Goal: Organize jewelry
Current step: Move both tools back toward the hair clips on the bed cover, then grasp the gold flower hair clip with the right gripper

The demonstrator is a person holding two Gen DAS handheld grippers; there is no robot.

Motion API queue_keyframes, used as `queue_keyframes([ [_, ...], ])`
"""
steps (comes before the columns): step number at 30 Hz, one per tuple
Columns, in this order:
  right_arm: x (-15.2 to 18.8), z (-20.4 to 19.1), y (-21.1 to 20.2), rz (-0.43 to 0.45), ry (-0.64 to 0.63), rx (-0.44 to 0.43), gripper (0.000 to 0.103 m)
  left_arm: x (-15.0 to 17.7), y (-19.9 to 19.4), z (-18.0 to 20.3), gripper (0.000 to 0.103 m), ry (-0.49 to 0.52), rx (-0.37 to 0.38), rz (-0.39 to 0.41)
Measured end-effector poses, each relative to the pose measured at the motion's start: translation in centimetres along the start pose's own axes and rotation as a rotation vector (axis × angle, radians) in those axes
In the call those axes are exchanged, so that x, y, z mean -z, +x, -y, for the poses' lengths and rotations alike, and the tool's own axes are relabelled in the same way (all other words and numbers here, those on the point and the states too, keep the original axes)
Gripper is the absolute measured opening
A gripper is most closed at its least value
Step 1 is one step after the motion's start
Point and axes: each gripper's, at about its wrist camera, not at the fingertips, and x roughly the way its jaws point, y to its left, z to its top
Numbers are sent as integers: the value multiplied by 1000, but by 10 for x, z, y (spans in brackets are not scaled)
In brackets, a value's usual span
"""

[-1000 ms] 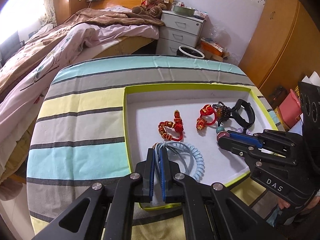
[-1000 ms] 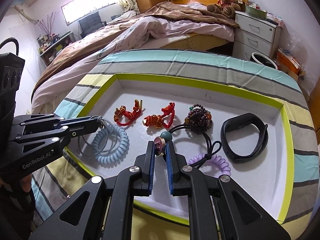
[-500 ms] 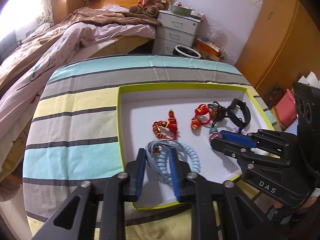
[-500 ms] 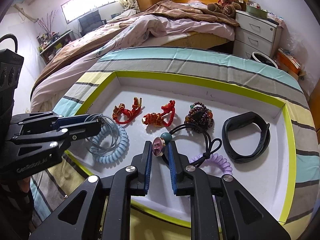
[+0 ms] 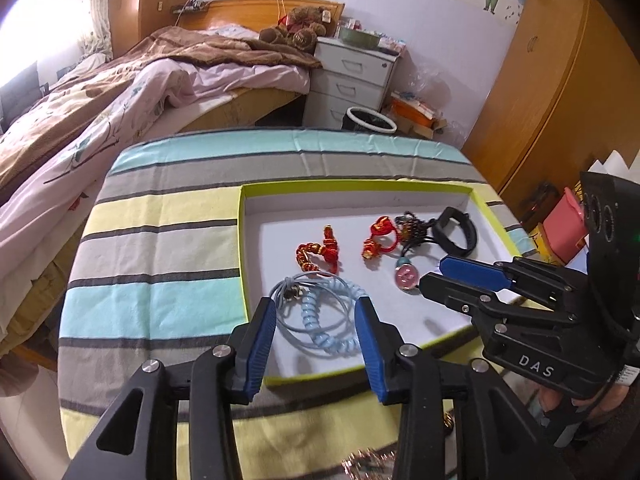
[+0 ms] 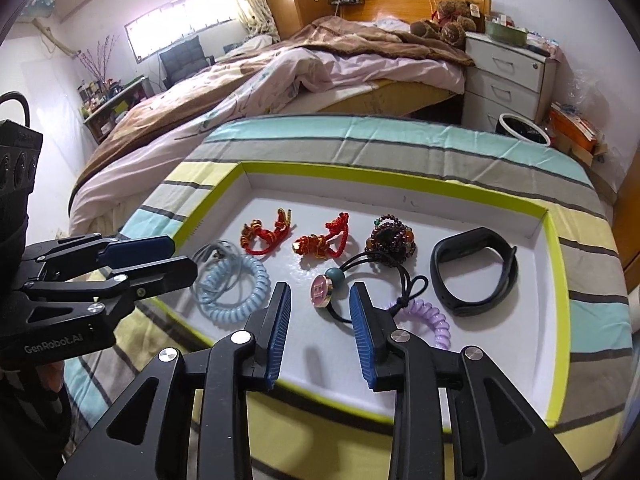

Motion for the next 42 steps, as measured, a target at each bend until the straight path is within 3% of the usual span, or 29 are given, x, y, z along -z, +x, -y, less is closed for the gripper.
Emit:
queue_keyframes([
  [14, 36, -18, -42, 48, -35, -63, 32, 53, -49, 1, 41, -75, 22, 37],
  [18, 51, -25, -42, 22, -54, -90, 32, 69, -59, -3, 43, -107, 25, 41],
  [21, 60, -30, -39, -4, -66, -114, 32, 80, -63, -6, 52, -123, 18, 36],
  [27, 73, -48, -28, -52, -137, -133, 32, 97, -70, -9, 52, -154, 30, 31],
  [42, 82, -57, -16, -97, -188, -55, 32, 113, -70, -17, 52, -193, 30, 12],
])
